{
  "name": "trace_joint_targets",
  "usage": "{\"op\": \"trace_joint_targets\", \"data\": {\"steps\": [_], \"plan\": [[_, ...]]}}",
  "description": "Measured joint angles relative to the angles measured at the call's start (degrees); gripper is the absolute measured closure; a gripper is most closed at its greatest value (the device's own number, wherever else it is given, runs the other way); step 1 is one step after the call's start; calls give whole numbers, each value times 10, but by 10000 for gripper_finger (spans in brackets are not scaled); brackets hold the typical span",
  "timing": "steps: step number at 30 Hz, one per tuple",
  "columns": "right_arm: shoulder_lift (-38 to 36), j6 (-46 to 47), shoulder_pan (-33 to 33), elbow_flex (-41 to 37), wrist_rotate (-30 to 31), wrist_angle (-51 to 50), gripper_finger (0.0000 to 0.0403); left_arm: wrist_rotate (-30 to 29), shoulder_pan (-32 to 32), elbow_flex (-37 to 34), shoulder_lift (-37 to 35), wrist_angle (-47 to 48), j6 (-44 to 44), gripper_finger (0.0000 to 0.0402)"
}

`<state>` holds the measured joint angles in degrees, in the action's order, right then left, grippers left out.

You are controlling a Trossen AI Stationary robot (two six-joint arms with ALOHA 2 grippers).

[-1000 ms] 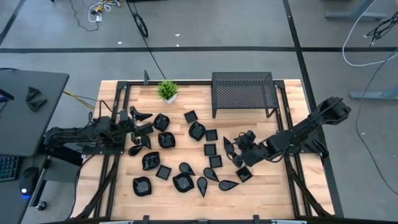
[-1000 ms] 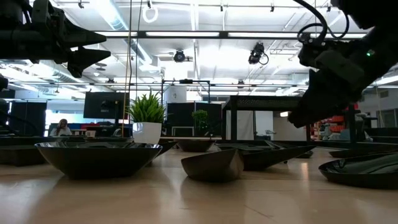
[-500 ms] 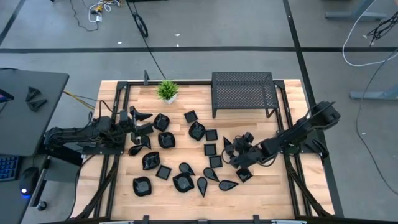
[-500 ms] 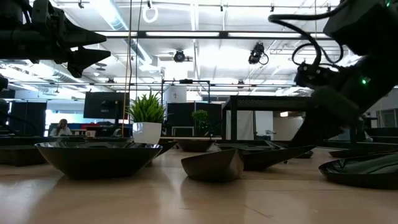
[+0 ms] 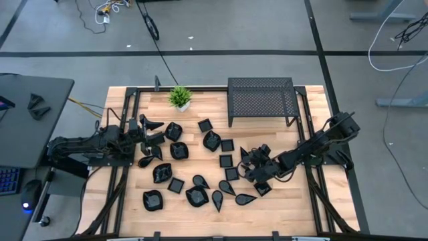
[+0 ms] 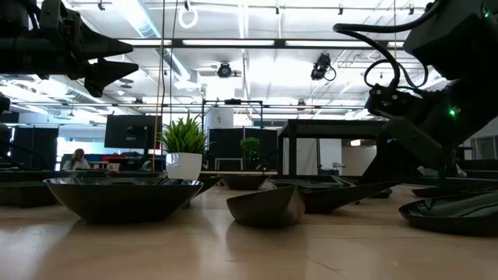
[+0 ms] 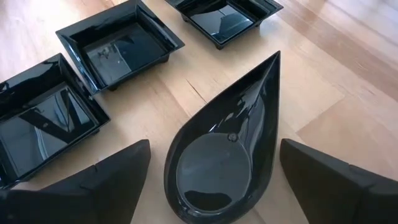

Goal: Pick & Place Mini shaped plates
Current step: Put the black drop-shaped plate on the shelf

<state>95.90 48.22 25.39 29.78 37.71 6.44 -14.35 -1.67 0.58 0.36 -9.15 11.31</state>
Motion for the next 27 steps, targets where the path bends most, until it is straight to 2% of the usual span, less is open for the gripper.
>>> {"op": "trace_joint_targets", "data": {"steps": [6, 19, 27], "plan": [[1, 10, 0, 0, 4, -2, 47, 0, 0, 0, 0, 0, 0, 149], [1, 9, -1, -1, 6, 1, 106, 0, 0, 0, 0, 0, 0, 149], [2, 8, -1, -1, 6, 3, 124, 0, 0, 0, 0, 0, 0, 149]]}}
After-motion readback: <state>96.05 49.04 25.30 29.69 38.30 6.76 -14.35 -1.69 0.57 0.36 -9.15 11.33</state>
